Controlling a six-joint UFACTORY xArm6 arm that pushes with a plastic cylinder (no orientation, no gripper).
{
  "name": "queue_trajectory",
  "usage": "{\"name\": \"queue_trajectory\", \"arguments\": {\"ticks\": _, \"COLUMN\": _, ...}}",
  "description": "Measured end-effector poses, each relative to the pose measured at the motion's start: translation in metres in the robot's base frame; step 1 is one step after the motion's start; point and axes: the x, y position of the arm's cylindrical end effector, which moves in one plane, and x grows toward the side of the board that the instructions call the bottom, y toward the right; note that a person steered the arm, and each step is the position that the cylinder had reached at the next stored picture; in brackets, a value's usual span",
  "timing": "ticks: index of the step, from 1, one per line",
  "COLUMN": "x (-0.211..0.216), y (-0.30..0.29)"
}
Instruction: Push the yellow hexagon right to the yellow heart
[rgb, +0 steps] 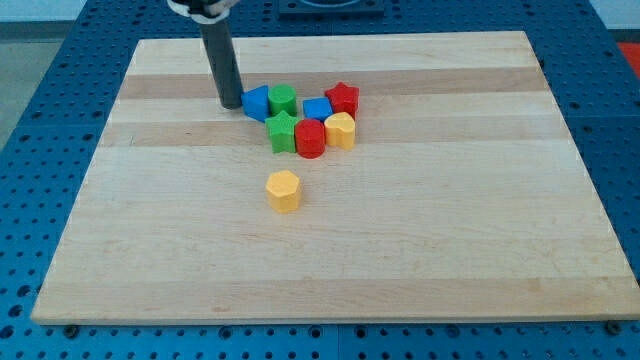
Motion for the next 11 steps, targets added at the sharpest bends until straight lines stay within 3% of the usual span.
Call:
{"name": "queue_trajectory", "arguments": {"ticks": 2, "x": 0.017, "y": 0.015}}
{"name": "queue_trajectory", "arguments": {"ticks": 3, "x": 0.030, "y": -0.023}}
{"name": "queue_trajectory", "arguments": {"ticks": 5, "x": 0.106, "y": -0.040}}
{"name": "queue_trajectory", "arguments": {"ticks": 6, "x": 0.133, "y": -0.019}}
{"name": "queue_trajectory", "arguments": {"ticks": 8, "x": 0.103, "y": 0.093}}
{"name": "queue_trajectory", "arguments": {"ticks": 11, "x": 0.154, "y": 0.044}}
